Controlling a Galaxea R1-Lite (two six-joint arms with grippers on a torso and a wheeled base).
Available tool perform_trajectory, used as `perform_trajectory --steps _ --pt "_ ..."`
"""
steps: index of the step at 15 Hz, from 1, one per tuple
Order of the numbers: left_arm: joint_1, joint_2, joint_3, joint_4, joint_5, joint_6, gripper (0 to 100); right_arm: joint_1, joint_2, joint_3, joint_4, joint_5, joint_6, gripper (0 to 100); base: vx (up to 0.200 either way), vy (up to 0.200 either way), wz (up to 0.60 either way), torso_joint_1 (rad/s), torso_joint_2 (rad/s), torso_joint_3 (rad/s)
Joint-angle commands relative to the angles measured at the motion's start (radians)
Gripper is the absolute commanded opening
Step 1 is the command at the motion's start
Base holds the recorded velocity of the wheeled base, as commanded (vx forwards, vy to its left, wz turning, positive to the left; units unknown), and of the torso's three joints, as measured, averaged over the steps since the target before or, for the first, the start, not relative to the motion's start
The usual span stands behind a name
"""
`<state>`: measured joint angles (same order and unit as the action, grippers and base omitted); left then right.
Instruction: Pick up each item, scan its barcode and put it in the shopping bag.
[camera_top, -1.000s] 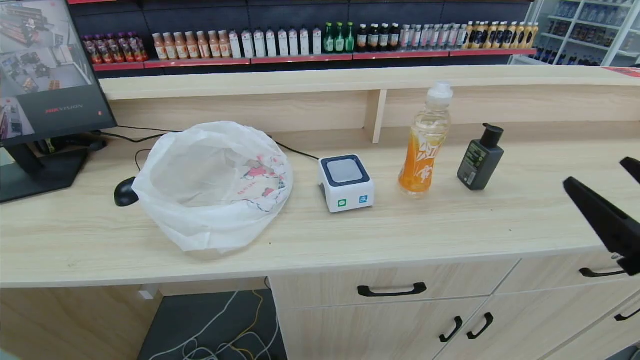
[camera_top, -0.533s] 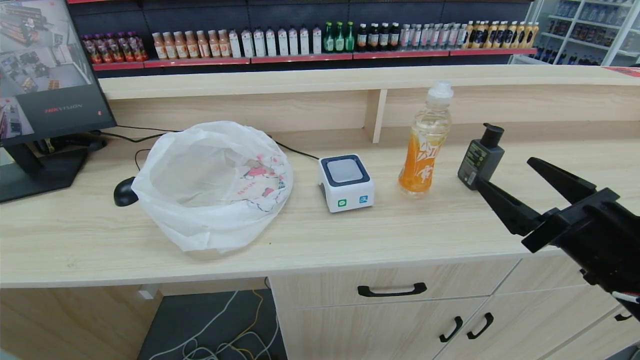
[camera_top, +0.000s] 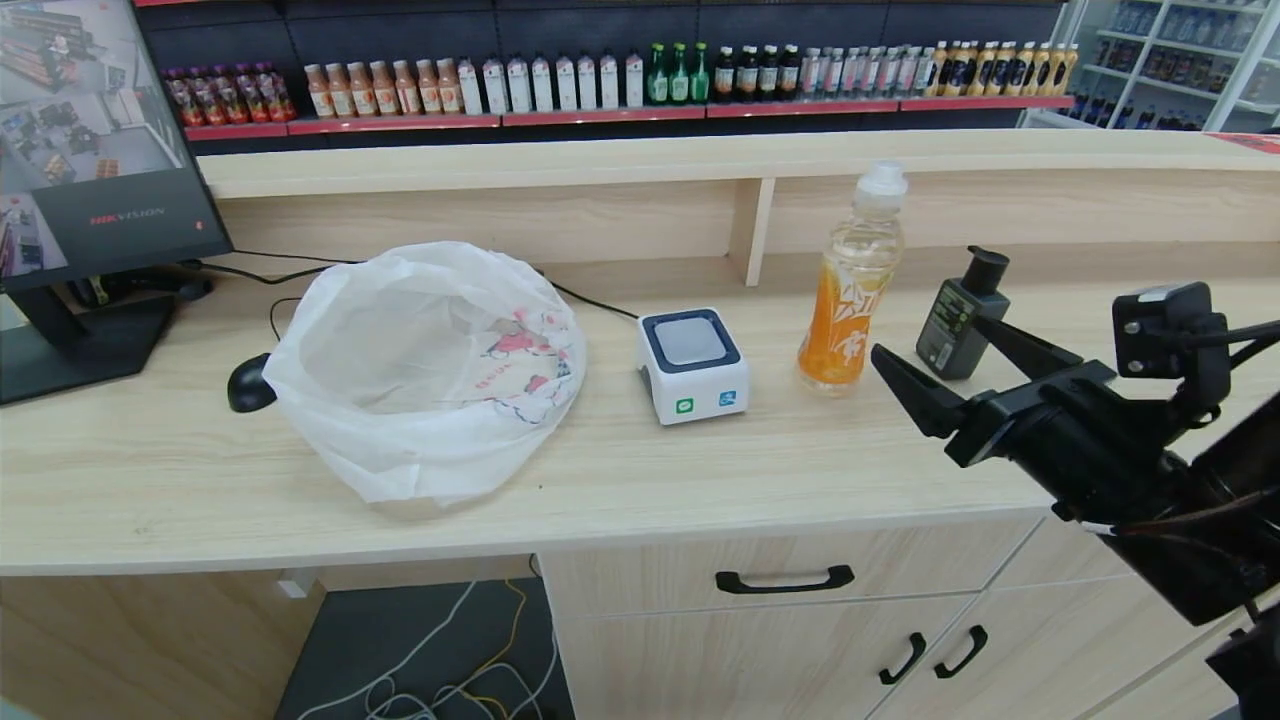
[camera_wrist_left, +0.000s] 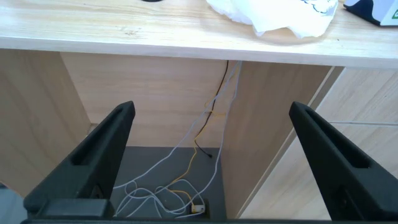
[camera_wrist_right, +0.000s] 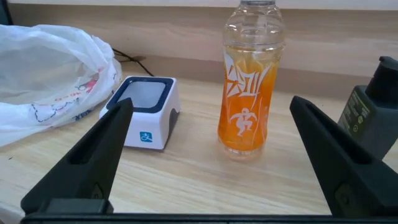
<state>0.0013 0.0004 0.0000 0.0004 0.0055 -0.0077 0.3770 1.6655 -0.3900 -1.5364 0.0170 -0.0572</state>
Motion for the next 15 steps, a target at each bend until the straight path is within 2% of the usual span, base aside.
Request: perform_trajectory --steps 1,7,12,15 --pt "0.0 0.0 0.0 0.0 0.001 0.0 100 -0.009 0.068 -0.064 0.001 0.001 0.008 100 0.0 0.0 0.0 0.0 0.0 0.0" --pt "0.0 0.0 0.0 0.0 0.001 0.0 100 -0.067 0.169 -0.122 0.001 0.003 0.033 100 0.0 0.0 0.0 0.0 0.0 0.0" --pt "0.0 0.0 0.0 0.0 0.001 0.0 100 -0.067 0.25 -0.253 0.019 -0.002 0.06 100 0.0 0.0 0.0 0.0 0.0 0.0" --pt "0.0 0.0 0.0 0.0 0.001 0.0 100 -0.075 0.276 -0.283 0.038 -0.015 0.062 100 0.0 0.0 0.0 0.0 0.0 0.0"
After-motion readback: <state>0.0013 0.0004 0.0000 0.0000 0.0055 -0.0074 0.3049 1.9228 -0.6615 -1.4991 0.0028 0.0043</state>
